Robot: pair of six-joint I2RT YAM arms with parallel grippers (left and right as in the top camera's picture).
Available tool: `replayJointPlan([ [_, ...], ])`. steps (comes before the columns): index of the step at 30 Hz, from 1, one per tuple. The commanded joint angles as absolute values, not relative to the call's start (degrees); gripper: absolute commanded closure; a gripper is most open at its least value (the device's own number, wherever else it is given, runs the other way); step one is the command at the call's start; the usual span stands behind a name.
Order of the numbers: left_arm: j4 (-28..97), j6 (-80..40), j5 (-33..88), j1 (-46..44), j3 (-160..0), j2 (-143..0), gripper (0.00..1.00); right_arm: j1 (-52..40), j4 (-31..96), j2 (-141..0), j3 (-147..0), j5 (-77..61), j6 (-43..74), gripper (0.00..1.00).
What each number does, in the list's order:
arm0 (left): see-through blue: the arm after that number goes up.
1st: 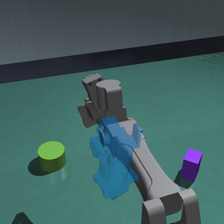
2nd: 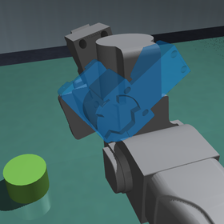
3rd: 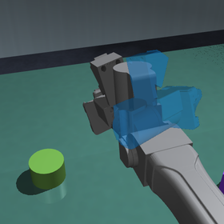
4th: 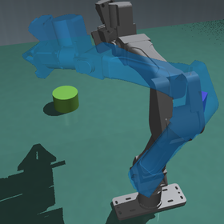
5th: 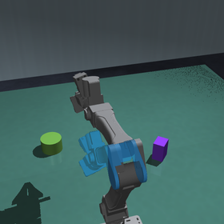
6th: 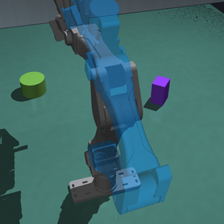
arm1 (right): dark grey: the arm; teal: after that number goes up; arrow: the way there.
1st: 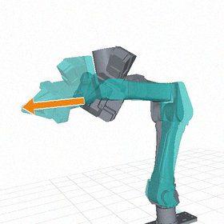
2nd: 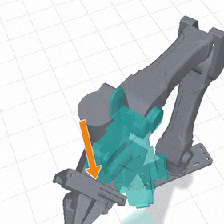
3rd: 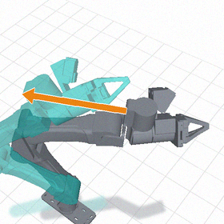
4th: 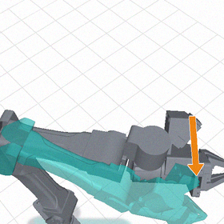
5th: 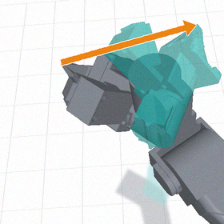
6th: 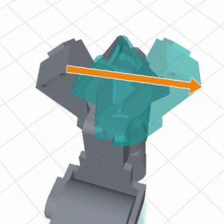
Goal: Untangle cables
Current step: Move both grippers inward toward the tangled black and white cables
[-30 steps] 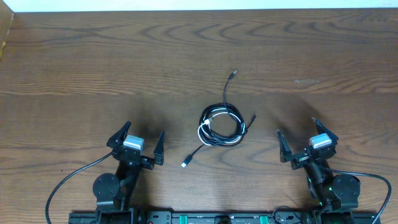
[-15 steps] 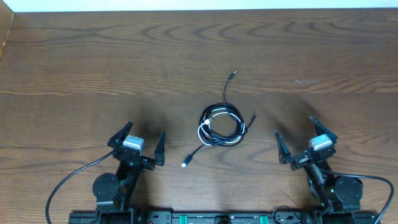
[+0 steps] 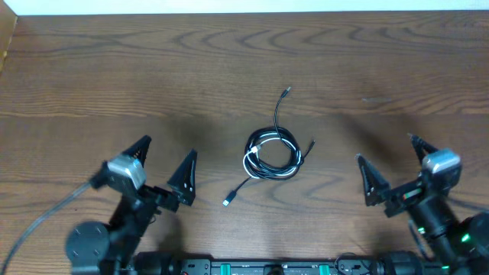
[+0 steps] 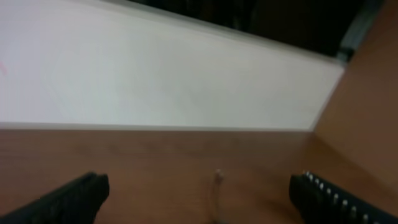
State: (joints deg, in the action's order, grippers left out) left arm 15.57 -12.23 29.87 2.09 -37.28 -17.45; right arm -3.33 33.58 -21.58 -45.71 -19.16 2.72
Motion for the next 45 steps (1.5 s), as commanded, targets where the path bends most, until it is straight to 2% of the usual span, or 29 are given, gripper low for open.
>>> replayJointPlan([
  [1,22.83,-17.47,39.77,1.91,-49.54,-28.38,0.02,-3.05,44.03,-32.29,-57.67,-19.92,2.92,0.01],
  [4,25.91,-17.5,47.62,1.91,-56.01,-35.88,0.02,-3.05,53.04,-40.14,-64.95,-19.86,1.06,0.01],
  [13,27.44,-17.63,56.18,1.91,-57.23,-46.35,0.02,-3.09,59.64,-51.62,-66.57,-20.8,-0.91,0.01],
  [16,31.99,-15.97,53.25,1.91,-57.23,-48.8,0.02,-3.09,62.26,-53.52,-66.59,-19.86,-1.89,0.01],
  [20,41.39,-7.44,45.56,1.89,-57.23,-51.57,0.02,-3.86,66.5,-56.4,-66.59,-22.98,-6.04,0.01],
  [23,48.21,-3.92,36.32,1.89,-57.23,-52.12,0.02,-6.07,70.0,-59.11,-66.52,-24.14,-5.5,0.01],
  [26,51.05,0.12,33.56,1.3,-57.25,-51.4,0.02,-9.23,70.61,-61.82,-65.65,-24.8,-3.03,0.01],
  [29,50.41,1.76,33.32,-0.49,-57.25,-50.24,0.02,-12.34,65.98,-64.45,-63.44,-24.82,2.46,0.01],
  [33,49.67,2.66,31.57,-4.19,-57.25,-49.71,0.02,-15.55,53.76,-68.31,-59.55,-21.78,9.85,0.01],
  [38,47.83,2.94,31.9,-11.62,-57.25,-49.78,0.02,-21.91,29.98,-70.52,-52.29,0.21,43.22,0.01],
  [40,46.26,2.96,31.81,-14.24,-57.25,-49.78,0.02,-25.39,23.2,-70.52,-49.58,7.22,51.92,0.01],
  [42,45.04,2.74,29.87,-16.38,-57.25,-49.78,0.02,-29.1,19.27,-70.87,-47.27,11.62,54.74,0.01],
  [45,44.91,2.02,23.86,-18.02,-57.25,-49.82,0.02,-33.04,19.97,-71.68,-44.69,14.79,54.76,0.01],
])
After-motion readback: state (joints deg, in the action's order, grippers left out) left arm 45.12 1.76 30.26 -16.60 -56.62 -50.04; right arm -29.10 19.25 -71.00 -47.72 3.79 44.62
